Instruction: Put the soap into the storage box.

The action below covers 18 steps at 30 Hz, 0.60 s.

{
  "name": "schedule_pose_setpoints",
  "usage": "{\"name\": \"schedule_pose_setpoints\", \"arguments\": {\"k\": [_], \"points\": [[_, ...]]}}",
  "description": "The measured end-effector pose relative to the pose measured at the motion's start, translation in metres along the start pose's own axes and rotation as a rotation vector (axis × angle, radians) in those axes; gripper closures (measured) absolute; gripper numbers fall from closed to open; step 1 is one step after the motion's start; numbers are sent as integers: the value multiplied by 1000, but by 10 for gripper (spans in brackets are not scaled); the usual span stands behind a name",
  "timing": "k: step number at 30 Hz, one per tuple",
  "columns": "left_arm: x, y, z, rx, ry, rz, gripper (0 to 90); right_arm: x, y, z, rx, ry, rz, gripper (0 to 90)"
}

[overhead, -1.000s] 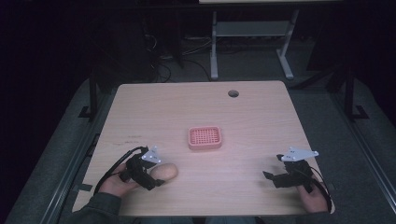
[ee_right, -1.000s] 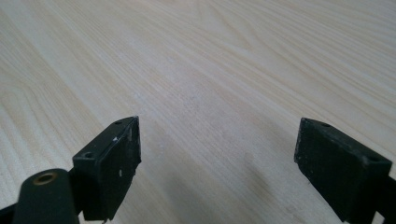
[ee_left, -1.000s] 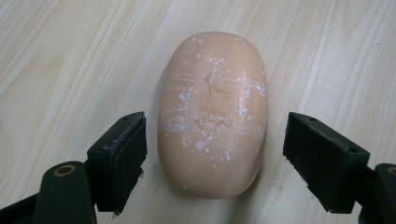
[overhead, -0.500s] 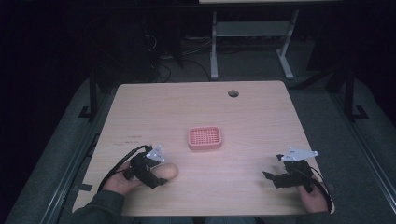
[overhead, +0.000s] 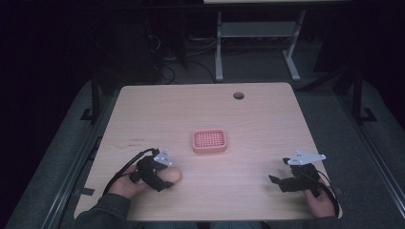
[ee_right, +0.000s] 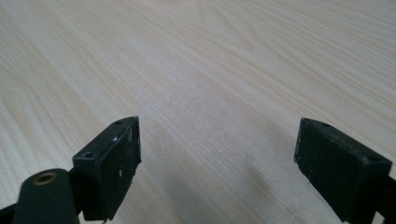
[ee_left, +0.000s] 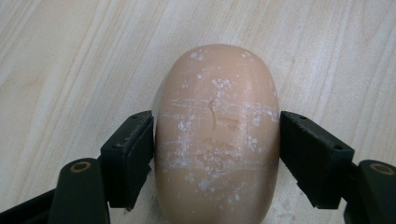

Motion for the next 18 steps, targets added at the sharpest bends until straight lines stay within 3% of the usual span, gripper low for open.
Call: {"name": "schedule_pose_setpoints", "arguments": {"k": [18], "points": [[0,0,-4,2,0,21,317,1,-1,0,-1,-7,8,141]]}}
Point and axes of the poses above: each handheld gripper's, and its own axes: z roughly backward along the jaws, y roughly out of its underside, x roughly to its left, the point moved 8 cm from there along -z, roughly forward along the jaws, and after that the axes turned 6 degrees about y, right-handed, at the moved point
